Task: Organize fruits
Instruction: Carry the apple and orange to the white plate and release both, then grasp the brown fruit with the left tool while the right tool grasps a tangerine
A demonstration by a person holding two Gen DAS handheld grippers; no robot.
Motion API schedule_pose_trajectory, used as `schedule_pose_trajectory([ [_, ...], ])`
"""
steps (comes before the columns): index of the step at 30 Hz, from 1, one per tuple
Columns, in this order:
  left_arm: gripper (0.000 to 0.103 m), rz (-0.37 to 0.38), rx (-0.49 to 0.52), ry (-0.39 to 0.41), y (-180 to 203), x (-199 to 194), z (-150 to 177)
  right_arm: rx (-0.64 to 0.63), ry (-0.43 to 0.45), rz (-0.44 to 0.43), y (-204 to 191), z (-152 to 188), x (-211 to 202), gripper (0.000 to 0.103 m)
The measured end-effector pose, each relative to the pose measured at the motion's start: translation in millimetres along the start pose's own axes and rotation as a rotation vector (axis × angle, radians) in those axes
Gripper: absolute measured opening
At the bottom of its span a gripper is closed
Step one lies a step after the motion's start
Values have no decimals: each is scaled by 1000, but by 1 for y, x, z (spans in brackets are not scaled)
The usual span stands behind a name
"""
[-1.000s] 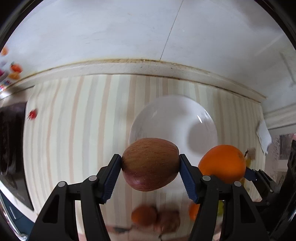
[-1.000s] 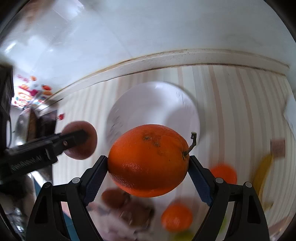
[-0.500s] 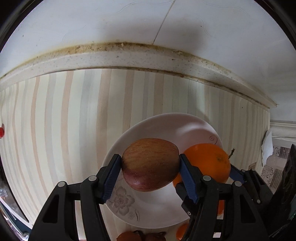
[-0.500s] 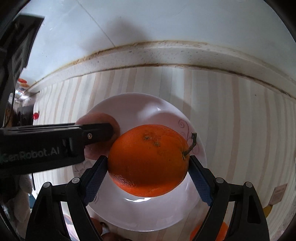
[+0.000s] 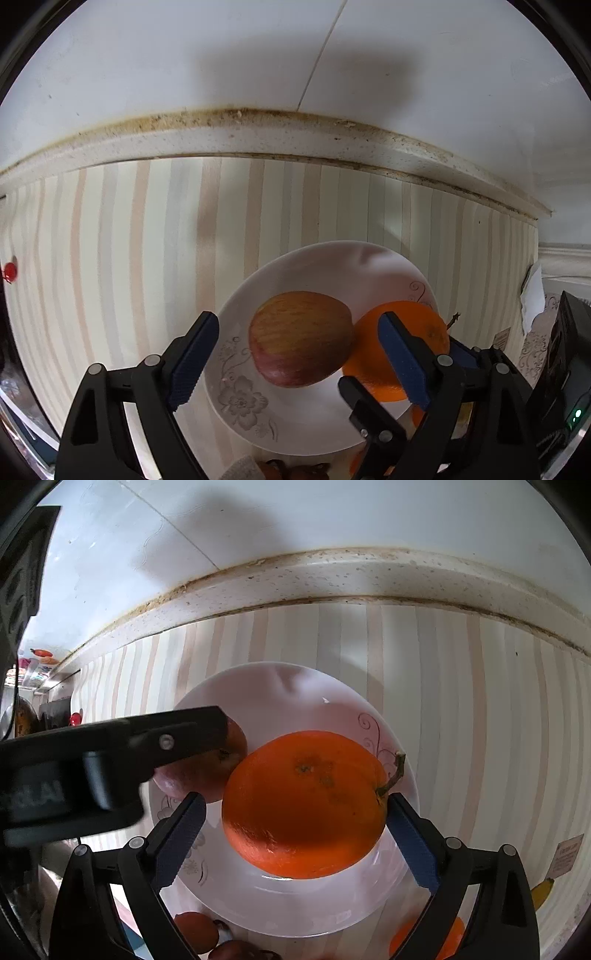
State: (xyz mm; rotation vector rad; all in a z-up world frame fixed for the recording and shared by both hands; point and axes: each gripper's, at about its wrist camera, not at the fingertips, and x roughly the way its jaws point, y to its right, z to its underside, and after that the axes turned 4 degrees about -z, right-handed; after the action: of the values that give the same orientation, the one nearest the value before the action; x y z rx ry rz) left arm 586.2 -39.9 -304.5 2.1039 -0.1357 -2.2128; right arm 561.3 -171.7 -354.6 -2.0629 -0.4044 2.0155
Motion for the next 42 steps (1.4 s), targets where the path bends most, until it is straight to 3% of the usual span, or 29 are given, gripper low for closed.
schedule_pose_trajectory([
  [11, 88, -43, 14, 103, -10, -40, 20, 7, 71, 18, -2, 10, -30, 101],
  [16, 88, -83, 0, 163, -16, -61, 45, -16, 83, 52, -8, 26, -51, 101],
  [29, 88, -102, 24, 204, -30, -89, 130, -10, 140, 66, -27, 101, -101, 101],
  [37, 88, -97, 98, 262, -31, -120, 175, 45, 195, 53, -40, 157, -137, 101],
  [42, 88, -113, 123, 204, -36, -89, 198, 124, 145, 47, -21, 188, -116, 100],
])
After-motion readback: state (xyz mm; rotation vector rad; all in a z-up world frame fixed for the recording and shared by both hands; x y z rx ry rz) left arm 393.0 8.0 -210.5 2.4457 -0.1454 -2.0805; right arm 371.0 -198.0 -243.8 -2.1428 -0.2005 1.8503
